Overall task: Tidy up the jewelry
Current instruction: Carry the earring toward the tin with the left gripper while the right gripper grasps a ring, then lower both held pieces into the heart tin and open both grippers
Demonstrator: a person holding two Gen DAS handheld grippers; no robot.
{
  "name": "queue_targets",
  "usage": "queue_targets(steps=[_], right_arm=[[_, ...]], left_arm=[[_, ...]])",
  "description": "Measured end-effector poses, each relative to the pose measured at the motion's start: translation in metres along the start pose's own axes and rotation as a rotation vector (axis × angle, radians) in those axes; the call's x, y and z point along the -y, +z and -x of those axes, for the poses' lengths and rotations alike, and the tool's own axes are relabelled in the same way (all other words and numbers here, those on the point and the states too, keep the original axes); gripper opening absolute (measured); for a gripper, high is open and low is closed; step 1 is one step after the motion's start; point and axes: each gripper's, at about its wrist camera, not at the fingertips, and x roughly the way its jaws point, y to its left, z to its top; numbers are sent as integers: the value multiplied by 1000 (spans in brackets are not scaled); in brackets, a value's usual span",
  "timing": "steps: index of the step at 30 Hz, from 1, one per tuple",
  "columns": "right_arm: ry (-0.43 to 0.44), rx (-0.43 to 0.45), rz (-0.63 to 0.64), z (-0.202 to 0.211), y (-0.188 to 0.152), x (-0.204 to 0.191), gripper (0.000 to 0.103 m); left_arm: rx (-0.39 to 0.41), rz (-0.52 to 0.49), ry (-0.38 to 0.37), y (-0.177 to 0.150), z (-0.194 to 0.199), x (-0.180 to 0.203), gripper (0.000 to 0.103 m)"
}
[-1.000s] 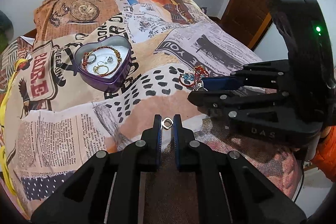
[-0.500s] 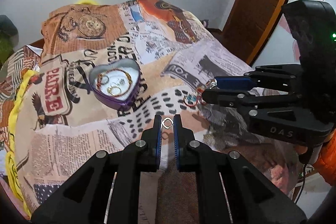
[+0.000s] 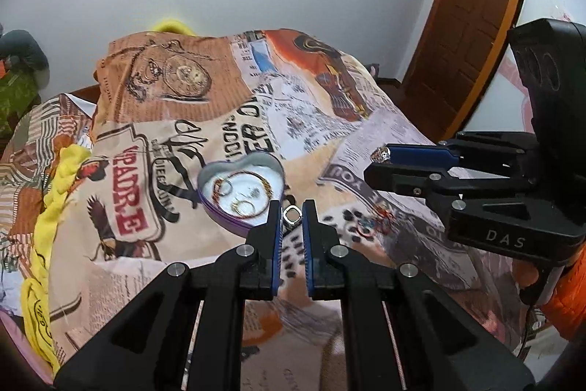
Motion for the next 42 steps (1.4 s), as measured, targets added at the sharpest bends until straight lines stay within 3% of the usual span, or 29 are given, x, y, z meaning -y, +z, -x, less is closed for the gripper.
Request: queue_targets(steps=[9, 21, 30, 42], right_arm=[[26, -3, -17, -25, 22, -1, 23], [100, -120, -93, -85, 42, 8, 23], [124, -208, -141, -117, 44, 17, 23], [107, -251, -142, -133, 43, 21, 23]], left_arm=[[-6, 36, 24, 9, -21, -29, 9], [-71, 79, 9, 14, -70, -59, 9], [-116, 71, -1, 14, -98, -63, 9], [-131, 77, -1, 15, -110, -66, 9]])
